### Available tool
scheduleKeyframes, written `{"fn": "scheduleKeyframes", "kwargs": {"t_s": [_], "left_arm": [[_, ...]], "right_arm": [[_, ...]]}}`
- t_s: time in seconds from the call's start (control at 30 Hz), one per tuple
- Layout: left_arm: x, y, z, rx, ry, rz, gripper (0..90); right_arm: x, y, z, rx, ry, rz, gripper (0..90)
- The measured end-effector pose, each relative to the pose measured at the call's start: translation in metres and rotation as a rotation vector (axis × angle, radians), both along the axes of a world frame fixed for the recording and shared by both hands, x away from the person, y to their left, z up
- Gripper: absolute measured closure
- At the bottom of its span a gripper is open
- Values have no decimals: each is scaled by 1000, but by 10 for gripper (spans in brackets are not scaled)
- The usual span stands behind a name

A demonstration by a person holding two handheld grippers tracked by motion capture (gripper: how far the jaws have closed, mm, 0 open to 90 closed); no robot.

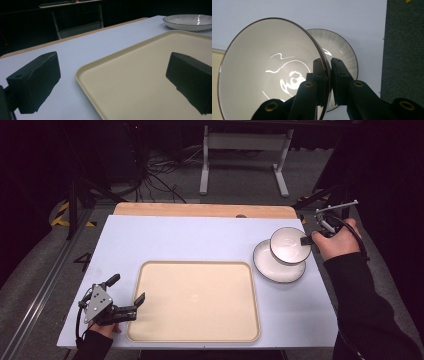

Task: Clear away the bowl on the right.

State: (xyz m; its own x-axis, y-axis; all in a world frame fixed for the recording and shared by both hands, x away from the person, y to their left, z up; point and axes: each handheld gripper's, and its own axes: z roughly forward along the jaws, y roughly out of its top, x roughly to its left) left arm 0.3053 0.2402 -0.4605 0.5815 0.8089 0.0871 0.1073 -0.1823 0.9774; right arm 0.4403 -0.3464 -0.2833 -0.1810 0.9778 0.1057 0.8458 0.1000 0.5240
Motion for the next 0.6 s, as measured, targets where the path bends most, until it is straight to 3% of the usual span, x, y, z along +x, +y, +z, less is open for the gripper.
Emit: {"fn": "scheduleKeyframes", "kwargs": {"t_s": [0.33, 0.6], "left_arm": [[0, 0, 0, -2, -1, -1, 1], [0, 0, 0, -1, 1, -3, 1]], "right_arm": [[-10, 19, 8, 36, 1, 72, 821], [-17, 45, 12, 48, 1, 147, 820]]}}
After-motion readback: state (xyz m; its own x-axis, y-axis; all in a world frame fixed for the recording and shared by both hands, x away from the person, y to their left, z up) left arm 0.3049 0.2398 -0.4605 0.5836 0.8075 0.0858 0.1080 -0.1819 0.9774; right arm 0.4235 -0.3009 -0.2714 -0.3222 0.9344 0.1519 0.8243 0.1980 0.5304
